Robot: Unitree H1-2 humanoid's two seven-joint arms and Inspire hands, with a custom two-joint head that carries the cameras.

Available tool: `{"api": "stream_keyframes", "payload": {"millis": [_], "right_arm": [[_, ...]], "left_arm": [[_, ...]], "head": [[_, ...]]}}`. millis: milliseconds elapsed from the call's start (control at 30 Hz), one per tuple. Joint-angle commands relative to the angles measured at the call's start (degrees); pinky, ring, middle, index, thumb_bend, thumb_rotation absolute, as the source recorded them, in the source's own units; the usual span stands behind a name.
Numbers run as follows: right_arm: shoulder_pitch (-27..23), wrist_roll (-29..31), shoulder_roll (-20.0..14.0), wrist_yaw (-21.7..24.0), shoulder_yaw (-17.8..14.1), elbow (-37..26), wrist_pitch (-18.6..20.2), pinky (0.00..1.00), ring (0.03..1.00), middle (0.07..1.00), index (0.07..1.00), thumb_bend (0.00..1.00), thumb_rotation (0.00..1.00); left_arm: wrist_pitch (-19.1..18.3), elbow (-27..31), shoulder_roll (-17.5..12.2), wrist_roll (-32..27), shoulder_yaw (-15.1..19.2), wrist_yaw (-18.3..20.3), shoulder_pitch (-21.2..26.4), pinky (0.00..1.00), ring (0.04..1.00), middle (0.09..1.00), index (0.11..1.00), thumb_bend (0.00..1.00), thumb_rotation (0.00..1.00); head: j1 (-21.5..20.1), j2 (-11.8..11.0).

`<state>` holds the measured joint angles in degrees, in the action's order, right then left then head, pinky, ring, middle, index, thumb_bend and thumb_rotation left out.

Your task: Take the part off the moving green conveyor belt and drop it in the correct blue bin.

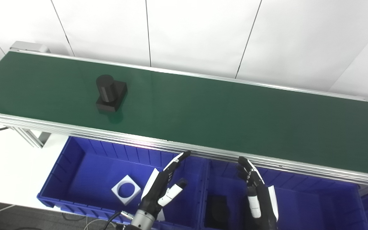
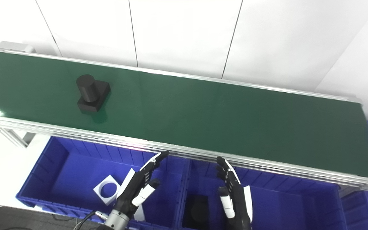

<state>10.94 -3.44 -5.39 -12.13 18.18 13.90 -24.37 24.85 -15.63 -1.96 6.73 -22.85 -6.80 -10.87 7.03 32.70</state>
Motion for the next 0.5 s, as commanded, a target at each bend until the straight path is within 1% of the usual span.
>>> {"api": "stream_keyframes", "payload": {"millis": [0, 133, 200, 233, 300, 333, 367, 400, 433, 467], "right_arm": [[-0.67, 0.11, 0.24, 0.54, -0.2, -0.92, -2.55, 0.84, 0.857, 0.883, 0.869, 0.84, 1.0], [-0.86, 0.47, 0.5, 0.86, -0.47, -0.4, -2.55, 0.84, 0.857, 0.884, 0.87, 0.84, 1.0], [-1.02, 0.4, 0.55, 0.79, -0.5, 0.01, -2.55, 0.84, 0.859, 0.886, 0.873, 0.85, 1.0], [-1.11, 0.49, 0.6, 0.85, -0.57, 0.25, -2.55, 0.84, 0.857, 0.885, 0.871, 0.85, 1.0], [-1.29, 0.57, 0.64, 0.88, -0.65, 0.76, -2.55, 0.83, 0.855, 0.884, 0.869, 0.85, 0.99], [-1.4, 0.64, 0.7, 0.91, -0.73, 1.12, -2.55, 0.83, 0.854, 0.884, 0.868, 0.85, 0.99], [-1.47, 0.68, 0.73, 0.93, -0.79, 1.36, -2.55, 0.83, 0.854, 0.883, 0.865, 0.86, 0.99], [-1.57, 0.82, 0.8, 1.04, -0.9, 1.72, -2.55, 0.83, 0.854, 0.882, 0.864, 0.86, 0.98], [-1.64, 0.92, 0.84, 1.13, -0.97, 1.95, -2.55, 0.83, 0.85, 0.88, 0.861, 0.86, 0.98], [-1.73, 0.83, 0.82, 1.07, -0.98, 2.21, -2.55, 0.83, 0.849, 0.879, 0.861, 0.87, 0.98]], "left_arm": [[2.07, 0.39, -0.06, 0.33, -0.22, -0.76, 1.05, 0.98, 0.972, 0.94, 0.897, 0.79, 0.93], [2.07, -0.18, -0.19, 0.86, -0.53, -1.17, 1.37, 0.98, 0.967, 0.938, 0.894, 0.78, 0.93], [2.07, -0.58, -0.23, 1.13, -0.72, -1.52, 1.59, 0.97, 0.964, 0.938, 0.897, 0.77, 0.94], [2.07, -0.9, -0.21, 1.23, -0.79, -1.71, 1.73, 0.97, 0.964, 0.938, 0.898, 0.77, 0.95], [2.07, -1.52, -0.23, 1.26, -1.01, -2.06, 1.98, 0.97, 0.961, 0.937, 0.896, 0.77, 0.95], [2.07, -1.87, -0.24, 1.32, -1.11, -2.26, 2.11, 0.97, 0.96, 0.936, 0.896, 0.77, 0.95], [2.07, -2.09, -0.26, 1.36, -1.19, -2.4, 2.19, 0.96, 0.957, 0.934, 0.894, 0.77, 0.95], [2.07, -2.35, -0.24, 1.44, -1.22, -2.53, 2.28, 0.96, 0.955, 0.933, 0.893, 0.77, 0.95], [2.07, -2.51, -0.25, 1.49, -1.28, -2.66, 2.34, 0.96, 0.952, 0.93, 0.89, 0.79, 0.94], [2.07, -2.69, -0.22, 1.34, -1.31, -2.66, 2.4, 0.96, 0.951, 0.928, 0.888, 0.8, 0.94]], "head": [[0.03, 0.06], [0.03, -0.72], [0.07, -1.47], [0.2, -2.2], [0.36, -2.94], [0.48, -3.73], [0.48, -3.73], [0.59, -4.57], [0.59, -4.57], [0.72, -5.21]]}}
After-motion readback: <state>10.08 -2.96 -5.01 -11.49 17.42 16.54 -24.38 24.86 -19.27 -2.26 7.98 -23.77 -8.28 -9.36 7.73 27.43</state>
